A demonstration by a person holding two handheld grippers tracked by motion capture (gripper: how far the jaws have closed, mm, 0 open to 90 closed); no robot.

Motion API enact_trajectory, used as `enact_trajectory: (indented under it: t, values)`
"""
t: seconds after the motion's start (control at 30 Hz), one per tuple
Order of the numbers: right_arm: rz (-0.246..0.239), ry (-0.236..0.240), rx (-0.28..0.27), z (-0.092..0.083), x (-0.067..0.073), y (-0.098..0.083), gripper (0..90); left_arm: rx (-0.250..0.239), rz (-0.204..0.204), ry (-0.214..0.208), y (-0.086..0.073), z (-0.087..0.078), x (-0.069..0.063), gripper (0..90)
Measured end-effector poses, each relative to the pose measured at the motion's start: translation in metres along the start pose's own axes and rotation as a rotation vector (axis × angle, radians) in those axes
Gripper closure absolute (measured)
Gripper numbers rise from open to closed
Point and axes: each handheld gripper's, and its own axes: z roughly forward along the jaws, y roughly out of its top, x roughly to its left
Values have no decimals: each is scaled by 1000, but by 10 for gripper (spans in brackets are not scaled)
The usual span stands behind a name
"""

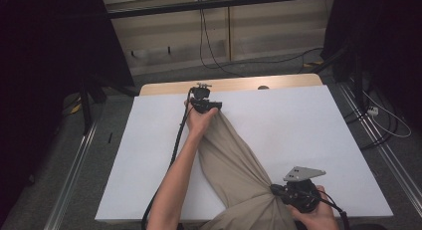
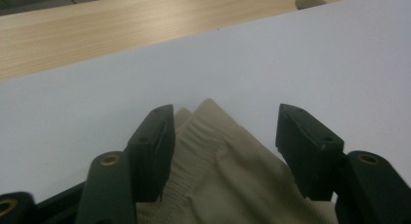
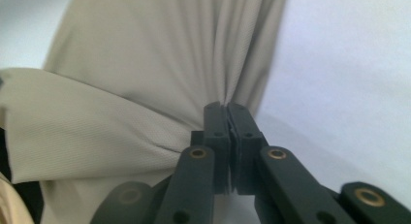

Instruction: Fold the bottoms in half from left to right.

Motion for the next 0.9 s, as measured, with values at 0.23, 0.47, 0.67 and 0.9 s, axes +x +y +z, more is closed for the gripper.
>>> enact_trajectory:
  t: [0.23,0.47,0.67,0.9]
  values:
    - [-6,-44,35,-5,-2,-3,887,-33,62,-1,-8,-29,-3,270]
    - [-23,-43,19,-7,-1,-3,756,-36,82,-10,-32,-56,0,215]
    - [-32,10,-70,-10,3,8,769,-32,114,-54,-60,-87,-4,293]
    - [-138,179,-22,8,28,14,687,9,197,-150,-107,-131,-35,371]
